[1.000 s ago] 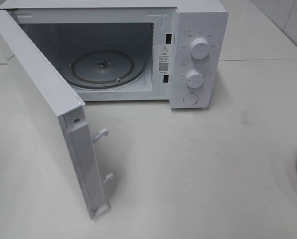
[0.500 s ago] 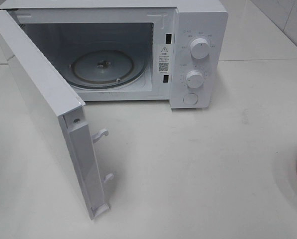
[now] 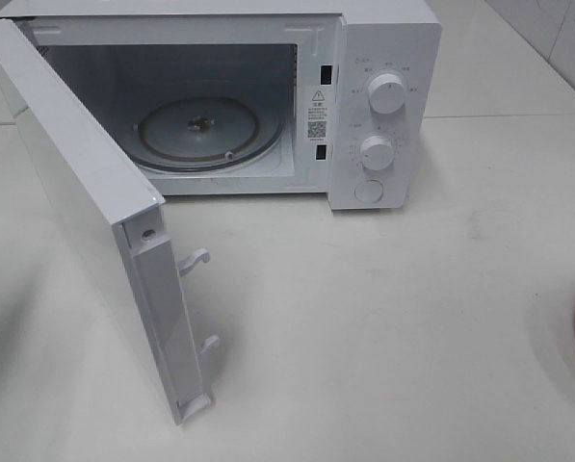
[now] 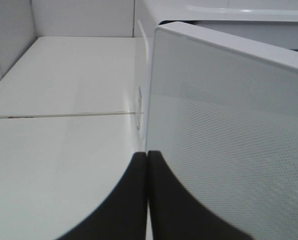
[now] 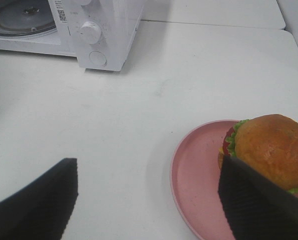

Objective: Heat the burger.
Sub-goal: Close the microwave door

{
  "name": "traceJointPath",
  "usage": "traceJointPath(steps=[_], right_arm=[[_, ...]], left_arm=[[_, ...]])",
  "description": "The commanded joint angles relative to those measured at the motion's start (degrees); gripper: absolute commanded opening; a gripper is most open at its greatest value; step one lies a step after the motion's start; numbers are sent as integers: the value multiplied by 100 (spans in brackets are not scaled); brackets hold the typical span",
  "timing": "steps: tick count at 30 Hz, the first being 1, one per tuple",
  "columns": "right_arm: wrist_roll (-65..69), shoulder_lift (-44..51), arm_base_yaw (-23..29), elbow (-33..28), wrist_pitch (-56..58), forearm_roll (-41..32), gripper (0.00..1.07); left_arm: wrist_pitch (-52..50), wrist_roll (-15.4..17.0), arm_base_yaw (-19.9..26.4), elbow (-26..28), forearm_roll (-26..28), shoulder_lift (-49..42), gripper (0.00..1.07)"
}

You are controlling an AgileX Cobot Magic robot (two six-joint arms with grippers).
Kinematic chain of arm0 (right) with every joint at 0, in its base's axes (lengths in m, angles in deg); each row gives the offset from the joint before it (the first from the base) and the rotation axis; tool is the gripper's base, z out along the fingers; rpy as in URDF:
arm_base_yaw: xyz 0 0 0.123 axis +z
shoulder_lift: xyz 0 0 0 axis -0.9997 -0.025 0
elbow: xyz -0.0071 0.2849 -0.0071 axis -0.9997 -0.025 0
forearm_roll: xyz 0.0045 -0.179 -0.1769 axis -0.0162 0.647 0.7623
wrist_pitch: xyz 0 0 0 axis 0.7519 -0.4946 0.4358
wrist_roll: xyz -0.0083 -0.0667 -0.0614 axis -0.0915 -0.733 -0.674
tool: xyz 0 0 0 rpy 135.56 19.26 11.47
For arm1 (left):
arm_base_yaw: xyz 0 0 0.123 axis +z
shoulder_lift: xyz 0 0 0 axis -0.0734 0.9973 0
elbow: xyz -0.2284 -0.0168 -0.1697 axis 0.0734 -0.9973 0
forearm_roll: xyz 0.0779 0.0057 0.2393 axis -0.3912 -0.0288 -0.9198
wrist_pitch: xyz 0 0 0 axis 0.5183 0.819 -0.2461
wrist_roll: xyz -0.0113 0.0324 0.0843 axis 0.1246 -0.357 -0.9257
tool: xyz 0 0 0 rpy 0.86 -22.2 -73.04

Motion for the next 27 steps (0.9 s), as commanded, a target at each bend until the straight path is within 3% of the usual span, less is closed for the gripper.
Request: traceJointPath(steps=[1, 3, 8, 12, 27], right_arm=[[-69, 160, -29, -6, -6, 6, 75], [-69, 160, -29, -6, -6, 6, 75], [-69, 160, -29, -6, -6, 6, 75], [-69, 160, -29, -6, -6, 6, 75], [-69, 160, -29, -6, -6, 6, 75]], left_arm=[[-791, 264, -17, 126, -258, 556, 0], [-848, 309, -97, 189, -281, 682, 0], [-871, 80, -739, 584, -258, 1243, 0], [-871, -132, -1335, 957, 160, 1702, 0], [-710, -166, -2183, 1942, 304, 2544, 0]])
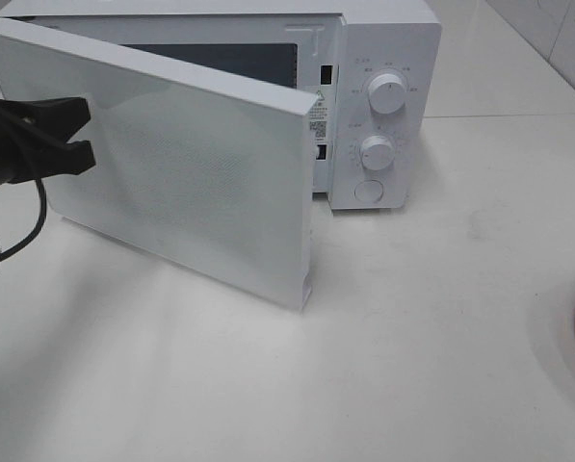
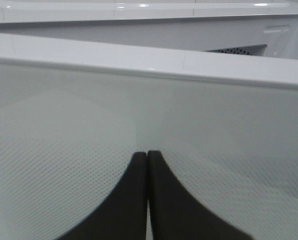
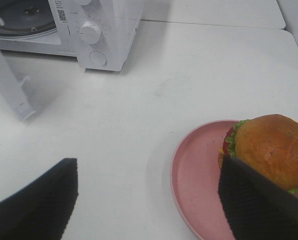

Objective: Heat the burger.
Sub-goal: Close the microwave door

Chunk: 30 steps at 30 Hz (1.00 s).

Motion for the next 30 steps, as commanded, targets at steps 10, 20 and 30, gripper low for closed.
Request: traceJointPath(steps=[10, 20, 30], right_arm=[[-69, 160, -29, -6, -6, 6, 75], [-69, 160, -29, -6, -6, 6, 75], [-69, 160, -29, -6, -6, 6, 75]], left_arm=[[602, -229, -848, 991, 768, 481, 0], [1387, -739, -1593, 1977, 1690, 1043, 0], [1564, -1415, -2000, 2727, 2550, 1467, 0]])
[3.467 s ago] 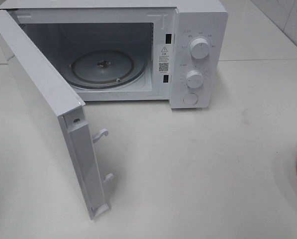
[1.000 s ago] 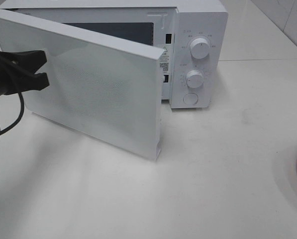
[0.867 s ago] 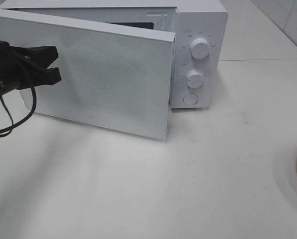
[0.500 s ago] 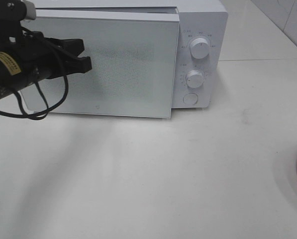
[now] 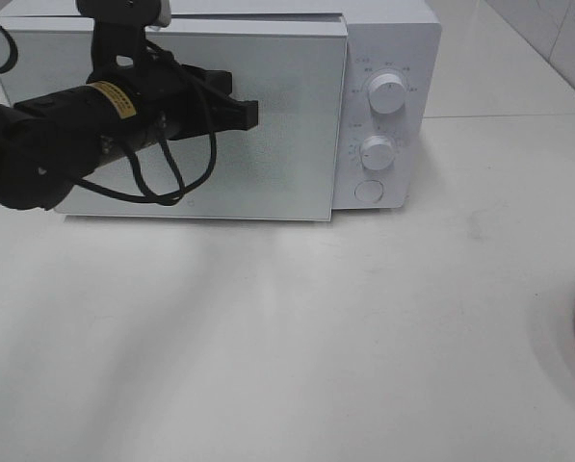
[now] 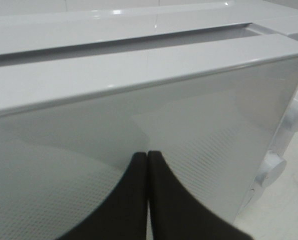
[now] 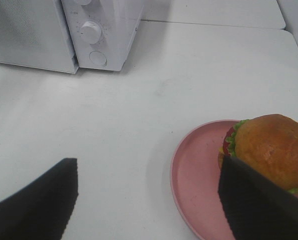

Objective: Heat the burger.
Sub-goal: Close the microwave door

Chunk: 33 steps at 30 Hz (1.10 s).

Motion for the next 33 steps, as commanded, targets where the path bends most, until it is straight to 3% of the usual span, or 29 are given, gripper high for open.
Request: traceJointPath(steps=[1, 3, 6, 8, 16, 22, 24, 33], right_arm=[[-69, 160, -29, -6, -6, 6, 75], [-69, 160, -29, -6, -6, 6, 75], [-69, 160, -29, -6, -6, 6, 75], [-69, 160, -29, -6, -6, 6, 75], [-69, 160, -29, -6, -6, 6, 75], [-69, 160, -29, -6, -6, 6, 75], [-69, 160, -29, -6, -6, 6, 75], [-69, 160, -29, -6, -6, 6, 75]], left_arm=[[-29, -264, -63, 258, 470, 103, 0], [183, -688, -201, 602, 865, 235, 0], [195, -779, -235, 682, 980, 281, 0], [195, -1049, -298, 905, 1255, 367, 0], [647, -1100, -298, 1581, 1329, 625, 0], [940, -1089, -309, 1587, 1278, 556, 0], [1788, -1100, -413, 1581, 1266, 395, 0], [3346, -1094, -665, 1581, 1266, -103, 0]])
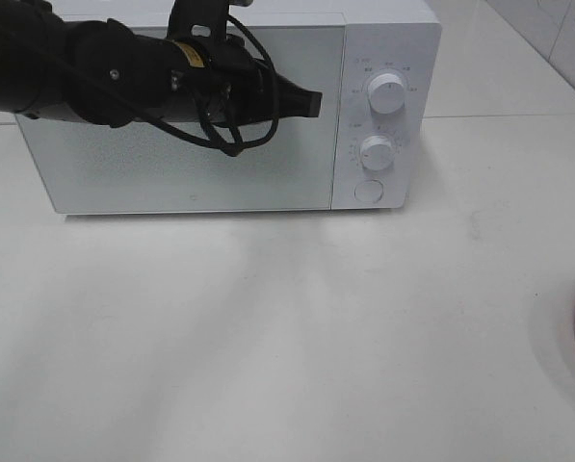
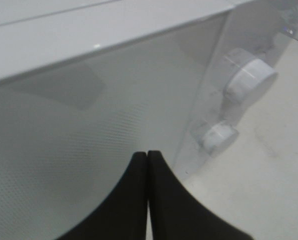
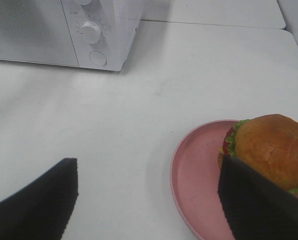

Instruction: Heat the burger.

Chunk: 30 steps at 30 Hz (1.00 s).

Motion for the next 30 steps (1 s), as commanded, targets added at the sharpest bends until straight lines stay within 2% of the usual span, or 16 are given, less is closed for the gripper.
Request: traceJointPath(steps=[1, 5, 6, 7, 8, 9, 10, 11, 12, 22, 24, 25, 26, 27, 29, 30], right_arm=[[-69, 160, -29, -6, -6, 11, 75], [-69, 160, -29, -6, -6, 11, 75], [-69, 160, -29, -6, -6, 11, 75], [-69, 160, -29, -6, -6, 11, 75], [-69, 160, -29, -6, -6, 11, 75], [-69, 160, -29, -6, -6, 11, 75], [-69, 160, -29, -6, -6, 11, 75], [-69, 160, -29, -6, -6, 11, 75], [-69, 160, -29, -6, -6, 11, 75], [-69, 160, -29, -6, -6, 11, 75], [-69, 160, -29, -6, -6, 11, 75], [-69, 160, -29, -6, -6, 11, 75], [-69, 160, -29, -6, -6, 11, 75], [-69, 160, -29, -6, -6, 11, 75], [-69, 160, -29, -6, -6, 11, 75], [-69, 160, -29, -6, -6, 11, 75]], left_arm=[[447, 23, -69, 57, 40, -201, 0], [1490, 23, -63, 57, 29, -441, 5], [2068, 23, -63, 57, 29, -556, 23], [2068, 23, -63, 57, 29, -556, 23], [2280, 23, -63, 57, 29, -607, 34], [2664, 29, -63, 57, 29, -705, 68], [2664, 29, -63, 57, 29, -705, 68], [3071, 29, -63, 57, 29, -796, 98], [3254, 23, -63, 57, 29, -848, 102], [5386, 29, -52, 57, -281, -1650, 99], [5930, 355, -17, 57, -418, -1937, 99], [5930, 355, -17, 57, -418, -1937, 99], [6096, 659, -17, 57, -682, -2120, 99], [6096, 659, -17, 57, -682, -2120, 99], [6400, 1117, -17, 57, -1071, -2355, 99], [6400, 1117, -17, 57, -1071, -2355, 99]])
